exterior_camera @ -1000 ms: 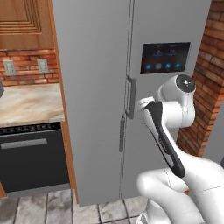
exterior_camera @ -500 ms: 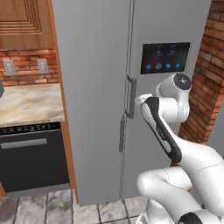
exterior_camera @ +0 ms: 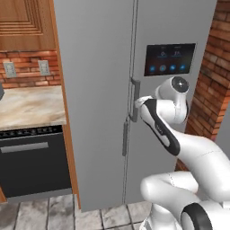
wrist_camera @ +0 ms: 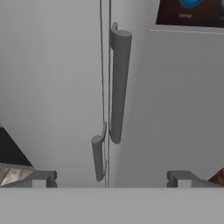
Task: Take the cakes from the fridge and place them on the empty tray on the dining counter.
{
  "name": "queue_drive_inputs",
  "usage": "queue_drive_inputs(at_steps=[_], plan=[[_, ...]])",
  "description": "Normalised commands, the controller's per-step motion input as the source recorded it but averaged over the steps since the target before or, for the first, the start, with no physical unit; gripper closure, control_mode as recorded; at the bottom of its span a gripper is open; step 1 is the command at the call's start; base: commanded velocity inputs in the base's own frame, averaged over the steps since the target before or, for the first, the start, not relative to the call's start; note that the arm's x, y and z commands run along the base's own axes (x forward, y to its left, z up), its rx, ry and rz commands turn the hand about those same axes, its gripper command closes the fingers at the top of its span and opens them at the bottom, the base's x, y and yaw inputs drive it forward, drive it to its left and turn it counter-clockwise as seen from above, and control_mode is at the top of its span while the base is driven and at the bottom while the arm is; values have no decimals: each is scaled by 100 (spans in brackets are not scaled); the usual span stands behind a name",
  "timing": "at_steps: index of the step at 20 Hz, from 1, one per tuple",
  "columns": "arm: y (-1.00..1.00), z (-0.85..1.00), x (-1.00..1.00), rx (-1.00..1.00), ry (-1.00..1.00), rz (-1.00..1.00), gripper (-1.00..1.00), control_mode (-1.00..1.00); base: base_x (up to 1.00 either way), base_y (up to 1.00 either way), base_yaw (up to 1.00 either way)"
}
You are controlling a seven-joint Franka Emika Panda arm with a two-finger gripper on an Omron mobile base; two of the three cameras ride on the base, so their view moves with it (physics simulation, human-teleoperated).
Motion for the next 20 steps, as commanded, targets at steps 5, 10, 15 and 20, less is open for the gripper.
queue_drive_inputs(at_steps=[5, 10, 15, 20], plan=[[0, -14, 37, 0, 0, -2, -100, -100, 0, 0, 0], [0, -12, 33, 0, 0, -1, -100, -100, 0, 0, 0], [0, -13, 33, 0, 0, 0, -100, -100, 0, 0, 0], [0, -16, 35, 0, 0, 0, -100, -100, 0, 0, 0]])
